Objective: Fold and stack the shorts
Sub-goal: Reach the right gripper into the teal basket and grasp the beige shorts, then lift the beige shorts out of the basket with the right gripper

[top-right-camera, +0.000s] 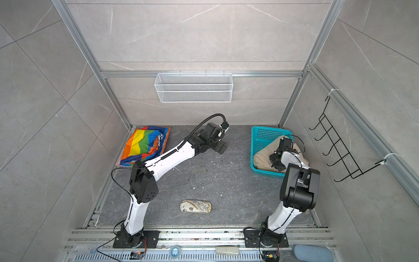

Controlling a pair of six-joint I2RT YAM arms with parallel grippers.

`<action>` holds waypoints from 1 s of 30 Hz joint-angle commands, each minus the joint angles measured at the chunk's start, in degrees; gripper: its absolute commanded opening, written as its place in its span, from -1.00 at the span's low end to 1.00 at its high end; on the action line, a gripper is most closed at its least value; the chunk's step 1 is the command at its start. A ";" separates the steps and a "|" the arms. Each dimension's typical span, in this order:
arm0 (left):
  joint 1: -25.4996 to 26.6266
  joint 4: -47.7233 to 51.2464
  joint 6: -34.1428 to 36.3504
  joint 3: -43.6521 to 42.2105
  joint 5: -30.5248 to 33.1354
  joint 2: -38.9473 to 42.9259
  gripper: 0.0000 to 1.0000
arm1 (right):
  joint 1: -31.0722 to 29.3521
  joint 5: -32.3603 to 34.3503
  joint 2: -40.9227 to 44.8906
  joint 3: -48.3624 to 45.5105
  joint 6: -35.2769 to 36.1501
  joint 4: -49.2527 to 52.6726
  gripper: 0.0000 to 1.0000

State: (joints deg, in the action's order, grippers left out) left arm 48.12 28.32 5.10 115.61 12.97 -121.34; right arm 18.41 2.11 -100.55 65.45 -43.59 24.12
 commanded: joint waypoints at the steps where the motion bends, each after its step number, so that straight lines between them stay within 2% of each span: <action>1: -0.13 0.83 -2.56 -1.04 -1.22 1.49 0.99 | -0.05 -2.83 3.65 0.20 0.83 -0.82 -0.86; 5: -0.11 -0.28 -3.66 -3.32 -1.54 2.97 0.99 | -0.13 -4.84 6.25 1.31 1.30 -0.83 -0.97; 10: -0.85 0.36 -6.24 -3.20 -2.62 4.64 0.99 | -0.64 -6.64 10.67 4.97 1.72 0.33 -1.00; 14: -3.22 1.79 -9.16 -2.81 -5.76 6.90 0.99 | -4.41 -7.69 14.79 10.30 1.98 0.98 -1.00; 16: -4.70 2.76 -10.13 -3.07 -6.15 8.89 0.99 | -8.75 -7.23 16.75 14.78 3.06 1.55 -1.00; 19: -7.47 3.40 -12.11 -5.18 -7.22 12.60 0.99 | -18.62 -5.74 17.48 24.10 6.38 3.08 -1.00; 24: -16.01 4.10 -20.91 -11.23 -12.04 21.43 0.99 | -37.23 -4.78 12.01 40.09 11.88 7.00 -1.00; 27: -21.23 1.34 -24.24 -18.78 -12.78 28.33 0.99 | -42.96 -5.66 9.03 39.35 10.33 5.29 -1.00; 30: -25.57 -0.37 -26.24 -25.84 -13.80 33.54 0.99 | -45.12 -7.43 5.43 32.23 6.85 3.22 -1.00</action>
State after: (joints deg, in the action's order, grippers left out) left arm 24.25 29.93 -16.38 93.80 2.17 -92.31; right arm -26.52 -4.75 -89.10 103.57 -35.05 25.50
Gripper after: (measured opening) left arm 0.996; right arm 0.050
